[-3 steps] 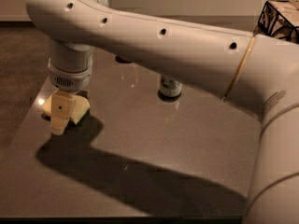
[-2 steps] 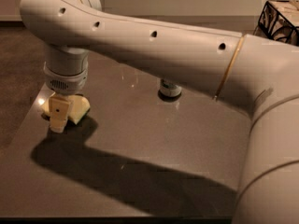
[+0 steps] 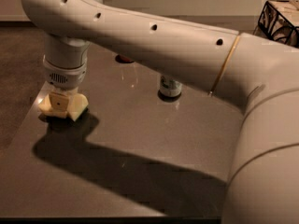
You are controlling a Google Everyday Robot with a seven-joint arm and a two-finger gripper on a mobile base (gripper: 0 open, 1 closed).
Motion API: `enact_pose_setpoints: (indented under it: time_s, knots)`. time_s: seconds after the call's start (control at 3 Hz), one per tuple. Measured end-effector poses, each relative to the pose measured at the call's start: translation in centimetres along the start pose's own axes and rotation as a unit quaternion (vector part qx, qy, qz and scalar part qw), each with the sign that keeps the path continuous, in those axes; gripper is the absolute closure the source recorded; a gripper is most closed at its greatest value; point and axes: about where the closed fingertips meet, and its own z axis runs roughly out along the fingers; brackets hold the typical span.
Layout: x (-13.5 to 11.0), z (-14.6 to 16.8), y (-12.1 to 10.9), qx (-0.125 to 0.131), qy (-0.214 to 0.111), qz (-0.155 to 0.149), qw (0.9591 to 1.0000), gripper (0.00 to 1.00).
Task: Pick sponge
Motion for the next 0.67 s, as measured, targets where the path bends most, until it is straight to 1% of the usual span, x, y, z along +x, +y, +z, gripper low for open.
enact_pose_setpoints:
  time_s: [0.33, 0.67]
  knots:
    - [-0.6, -3.0, 0.3, -0.015, -0.016, -0.039, 0.9990, 0.88]
    - [-1.1, -6.3, 0.8, -0.028, -0.029, -0.090, 0.9951, 1.00]
